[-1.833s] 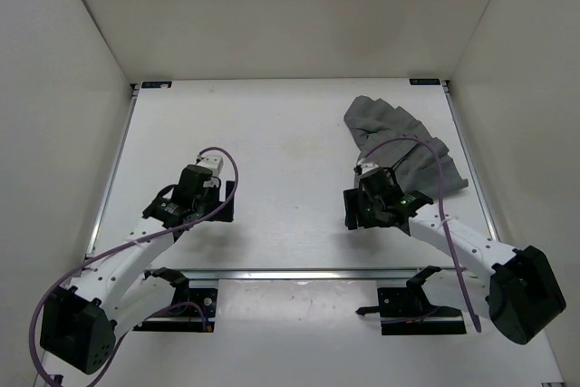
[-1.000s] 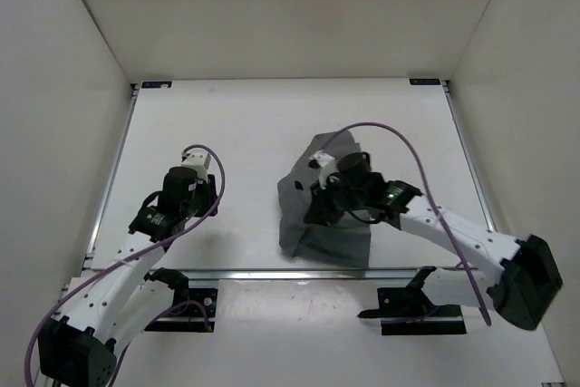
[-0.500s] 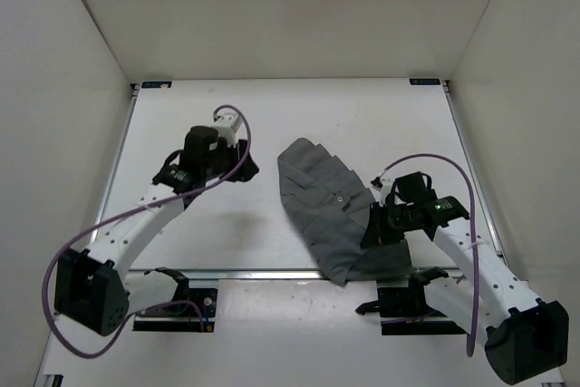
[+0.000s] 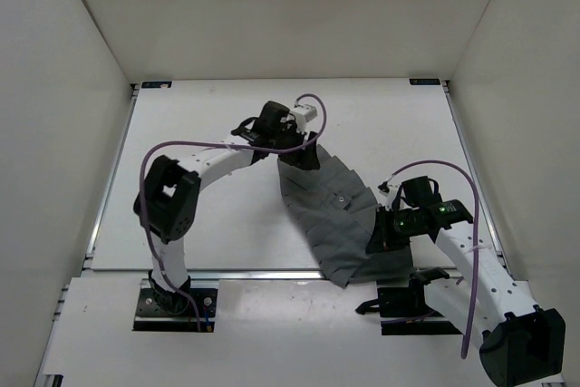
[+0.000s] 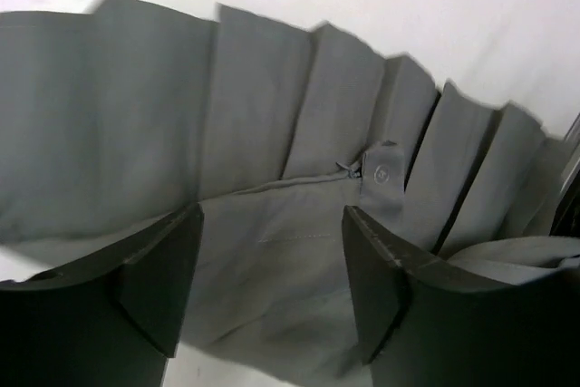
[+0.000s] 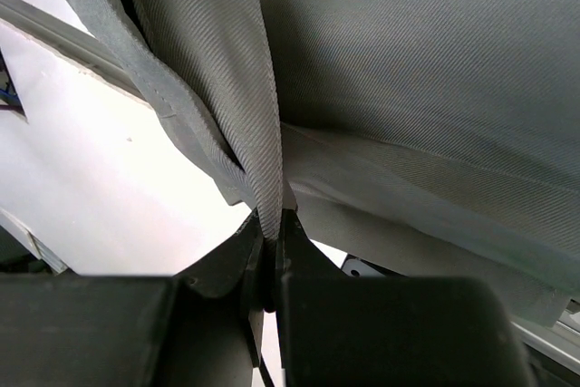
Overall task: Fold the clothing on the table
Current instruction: Flatten the skirt out
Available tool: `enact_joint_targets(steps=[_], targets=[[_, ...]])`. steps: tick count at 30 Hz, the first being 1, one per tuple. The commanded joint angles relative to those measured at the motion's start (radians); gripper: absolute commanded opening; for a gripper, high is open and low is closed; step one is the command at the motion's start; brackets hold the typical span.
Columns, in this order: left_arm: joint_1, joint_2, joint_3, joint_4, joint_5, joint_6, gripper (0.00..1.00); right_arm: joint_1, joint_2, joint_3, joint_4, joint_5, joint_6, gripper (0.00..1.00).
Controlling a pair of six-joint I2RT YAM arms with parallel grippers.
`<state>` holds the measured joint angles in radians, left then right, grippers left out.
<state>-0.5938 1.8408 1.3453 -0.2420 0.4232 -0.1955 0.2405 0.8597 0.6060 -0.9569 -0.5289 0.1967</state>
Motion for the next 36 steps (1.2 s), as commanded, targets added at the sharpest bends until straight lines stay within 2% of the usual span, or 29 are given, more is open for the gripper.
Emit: enact_joint_targets(steps=[1,4,10,14,16,20,22,23,24,25,26,27,28,31,33,36], targets=[[-0.060,0.067,0.127,-0.084,0.097,0.083,0.75,-0.020,-0.008,0.001,-0.003,-0.013,-0.013,0.00],[-0.090,0.101,0.144,-0.114,0.108,0.122,0.84,-0.023,-0.001,-0.002,-0.005,-0.017,-0.022,0.00],[-0.116,0.158,0.129,-0.112,0.131,0.163,0.82,-0.026,-0.001,0.001,-0.002,-0.020,-0.026,0.00],[-0.150,0.179,0.100,-0.080,0.071,0.165,0.83,-0.018,-0.001,-0.005,0.001,-0.031,-0.028,0.00],[-0.161,0.181,0.074,-0.054,-0.010,0.168,0.82,-0.012,-0.001,0.003,0.007,-0.029,-0.023,0.00],[-0.198,0.186,0.035,-0.032,-0.106,0.191,0.89,-0.012,0.001,-0.002,0.017,-0.045,-0.022,0.00],[-0.205,0.190,0.023,-0.034,-0.126,0.196,0.87,-0.004,0.001,0.003,0.026,-0.049,-0.019,0.00],[-0.212,0.205,0.022,-0.028,-0.156,0.186,0.66,0.002,0.005,0.003,0.030,-0.049,-0.011,0.00],[-0.212,0.206,0.022,-0.028,-0.156,0.186,0.66,0.002,0.004,0.003,0.030,-0.051,-0.011,0.00],[-0.212,0.210,0.017,-0.023,-0.168,0.183,0.44,0.009,0.005,0.001,0.033,-0.049,-0.011,0.00],[-0.204,0.210,0.006,-0.019,-0.173,0.167,0.31,0.010,0.004,-0.008,0.037,-0.049,-0.008,0.00],[-0.192,0.209,-0.004,-0.010,-0.185,0.157,0.06,0.006,0.004,0.000,0.035,-0.046,-0.003,0.00],[-0.190,0.207,-0.014,0.000,-0.205,0.133,0.00,0.006,0.001,-0.005,0.035,-0.052,-0.003,0.00],[-0.121,0.151,-0.098,0.036,-0.239,0.062,0.00,-0.009,0.008,0.011,0.029,-0.049,-0.025,0.01],[-0.033,0.074,-0.193,0.075,-0.284,-0.005,0.00,-0.013,0.016,0.020,0.035,-0.034,-0.025,0.00],[0.076,-0.143,-0.389,0.193,-0.357,-0.146,0.00,-0.006,0.070,0.043,0.064,-0.004,-0.013,0.00]])
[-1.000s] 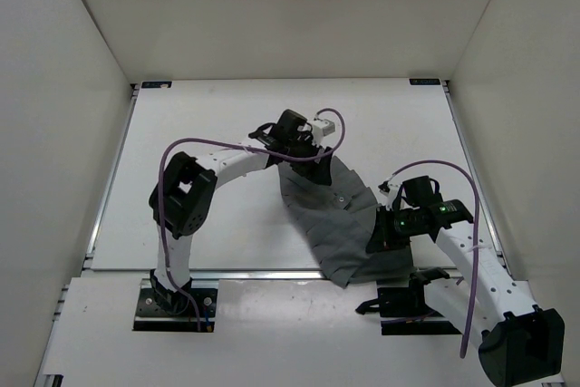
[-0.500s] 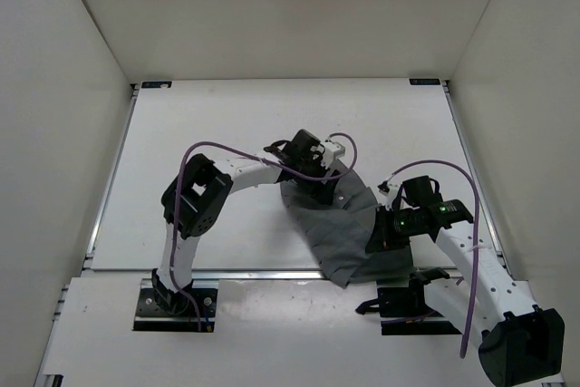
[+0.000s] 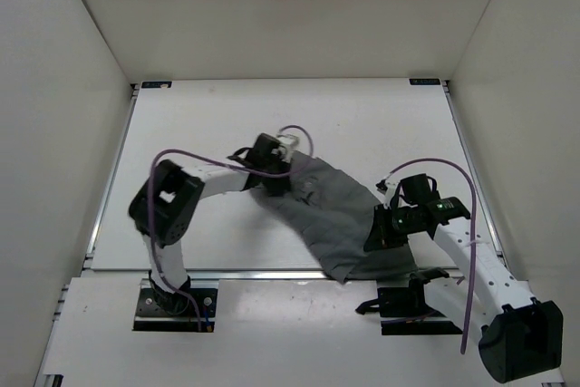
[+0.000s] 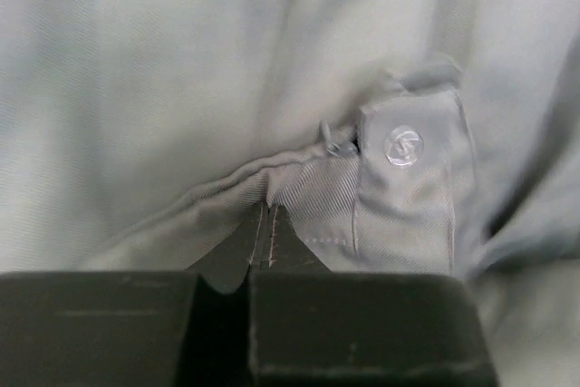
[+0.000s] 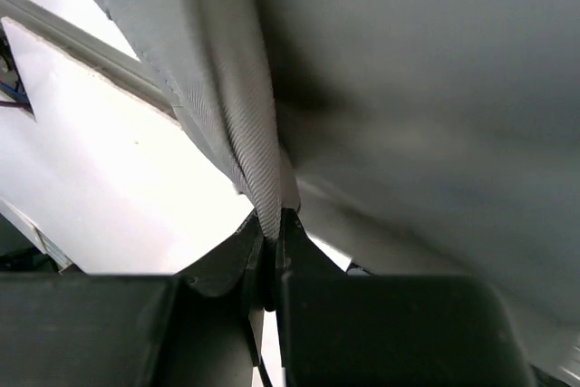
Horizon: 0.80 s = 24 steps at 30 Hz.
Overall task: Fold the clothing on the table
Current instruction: Flatten the skirt out
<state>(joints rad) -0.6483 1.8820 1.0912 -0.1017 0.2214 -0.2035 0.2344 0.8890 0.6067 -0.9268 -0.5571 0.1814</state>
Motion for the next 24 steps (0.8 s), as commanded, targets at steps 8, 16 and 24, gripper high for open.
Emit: enact_joint_targets(steps=[8,16,24], targets=[[0.188,-0.440,-0.333,0.046,-0.283,-0.226,0.06,0.037,0.235,0.148,0.103,0.114,-0.009,0.00],[0.202,-0.520,-0.352,0.186,-0.148,-0.163,0.68,0.043,0.366,0.186,0.155,0.120,-0.025,0.00],[0.174,-0.298,-0.209,0.204,-0.083,-0.036,0.55,0.043,0.386,0.180,0.175,0.097,-0.026,0.00]])
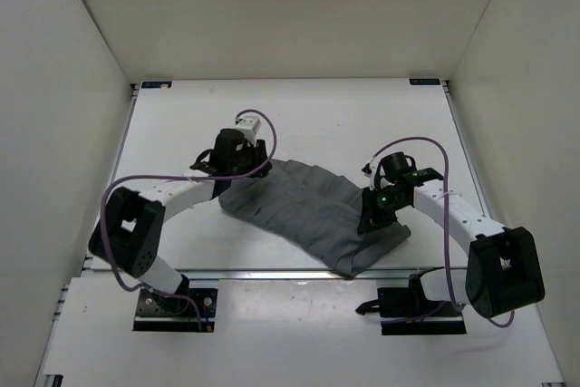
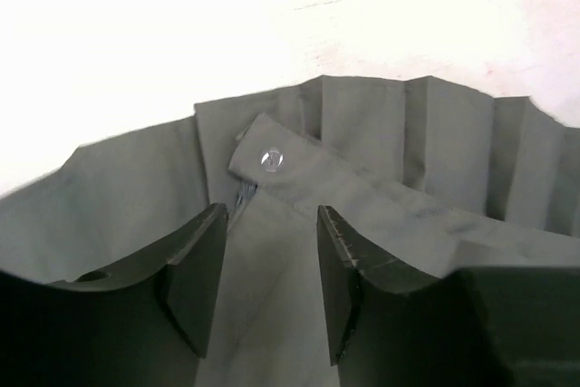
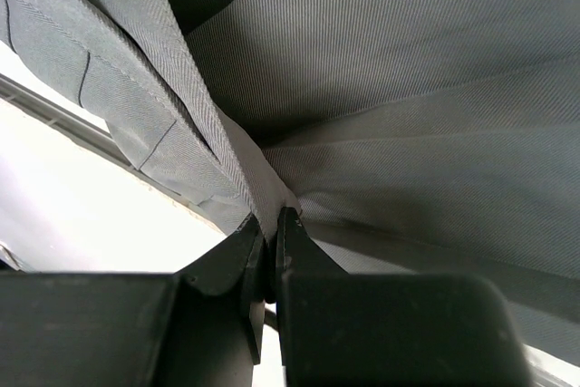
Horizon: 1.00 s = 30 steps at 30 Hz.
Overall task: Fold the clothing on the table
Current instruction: Flatten the skirt out
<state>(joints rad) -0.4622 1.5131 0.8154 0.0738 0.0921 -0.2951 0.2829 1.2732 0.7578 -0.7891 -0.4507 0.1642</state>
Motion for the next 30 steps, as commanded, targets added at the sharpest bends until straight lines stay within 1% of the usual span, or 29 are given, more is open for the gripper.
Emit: enact_joint_targets(steps=[1,4,6,8,14,19,24,26,30], targets=[[-0.010,0.111,0.095,0.018,0.052,0.059,0.56,-0.007,0.000,0.026,0.039,-0.008,-0.012,0.01],[-0.012,0.171,0.145,0.014,0.052,0.062,0.58,-0.002,-0.008,0.020,0.040,-0.017,-0.008,0.00],[-0.029,0.199,0.162,0.026,0.028,0.065,0.61,-0.007,-0.006,0.008,0.048,-0.022,-0.011,0.00],[-0.030,0.222,0.183,0.024,0.026,0.068,0.61,-0.007,-0.006,0.008,0.048,-0.029,-0.008,0.00],[-0.039,0.306,0.231,0.001,0.038,0.073,0.65,-0.010,-0.006,0.005,0.057,-0.037,-0.015,0.00],[-0.053,0.335,0.235,-0.009,0.006,0.088,0.65,-0.010,-0.008,-0.002,0.059,-0.039,-0.015,0.00],[-0.046,0.331,0.220,-0.009,-0.018,0.085,0.67,-0.008,-0.012,-0.005,0.060,-0.042,-0.015,0.00],[-0.049,0.319,0.212,-0.014,-0.051,0.091,0.68,-0.007,-0.011,-0.005,0.064,-0.042,-0.012,0.01],[-0.043,0.314,0.205,-0.012,-0.041,0.085,0.68,-0.002,-0.006,-0.006,0.067,-0.043,-0.008,0.00]])
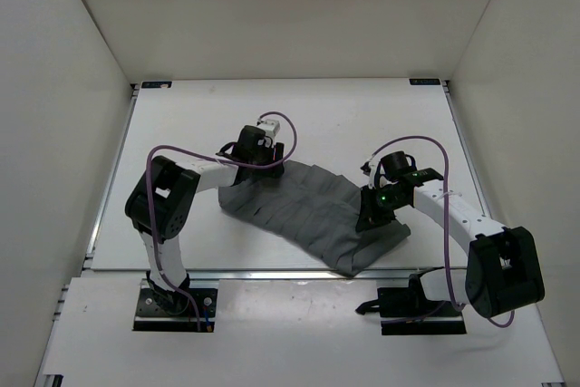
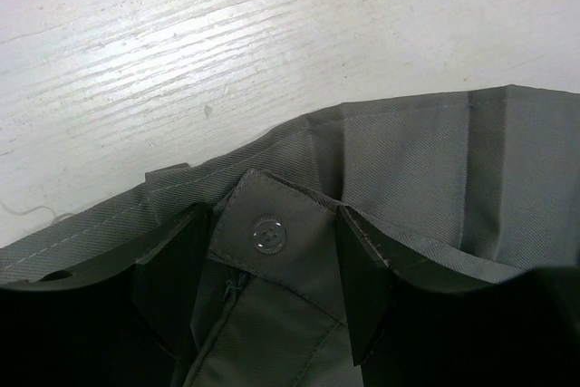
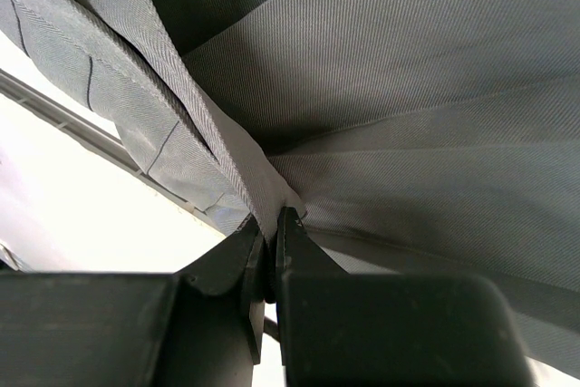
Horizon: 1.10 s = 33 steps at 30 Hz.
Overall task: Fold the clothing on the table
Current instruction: Flatten the skirt out
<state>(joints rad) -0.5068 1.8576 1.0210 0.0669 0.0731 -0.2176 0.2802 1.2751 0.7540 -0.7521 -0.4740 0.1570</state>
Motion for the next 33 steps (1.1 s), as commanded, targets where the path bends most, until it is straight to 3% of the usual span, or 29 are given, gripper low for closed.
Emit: enact_joint_targets(steps=[1,11,15,20,22,24,26,29,30,31,33], targets=[[0.002,-0.037,-0.001,-0.018,-0.027,0.011,0.68,0.001,-0.006,0.001,0.030,-0.020,-0.005,0.00],[-0.039,0.003,0.040,-0.064,0.097,0.046,0.55,-0.001,-0.013,-0.005,0.034,-0.025,-0.005,0.00],[-0.035,0.048,0.077,-0.130,0.157,0.058,0.65,0.004,-0.013,0.001,0.031,-0.023,-0.007,0.00],[-0.039,0.037,0.061,-0.145,0.082,0.078,0.71,-0.006,-0.013,0.004,0.028,-0.025,-0.011,0.00],[-0.042,0.009,0.025,-0.128,0.062,0.067,0.64,-0.010,-0.010,0.001,0.030,-0.028,-0.014,0.00],[-0.033,0.014,0.016,-0.122,0.067,0.061,0.43,-0.004,-0.010,0.004,0.028,-0.029,-0.014,0.00],[-0.036,0.017,0.019,-0.150,0.059,0.069,0.37,-0.013,-0.003,0.005,0.030,-0.029,-0.014,0.00],[-0.053,0.017,0.018,-0.168,0.037,0.078,0.43,-0.009,-0.005,0.008,0.030,-0.029,-0.017,0.00],[-0.056,0.012,0.013,-0.158,0.048,0.075,0.55,-0.013,-0.006,0.002,0.030,-0.031,-0.016,0.00],[-0.055,0.012,0.004,-0.154,0.053,0.070,0.61,-0.007,-0.003,0.010,0.030,-0.026,-0.017,0.00],[-0.061,-0.003,-0.009,-0.144,0.062,0.061,0.49,-0.012,-0.002,0.002,0.030,-0.026,-0.014,0.00]])
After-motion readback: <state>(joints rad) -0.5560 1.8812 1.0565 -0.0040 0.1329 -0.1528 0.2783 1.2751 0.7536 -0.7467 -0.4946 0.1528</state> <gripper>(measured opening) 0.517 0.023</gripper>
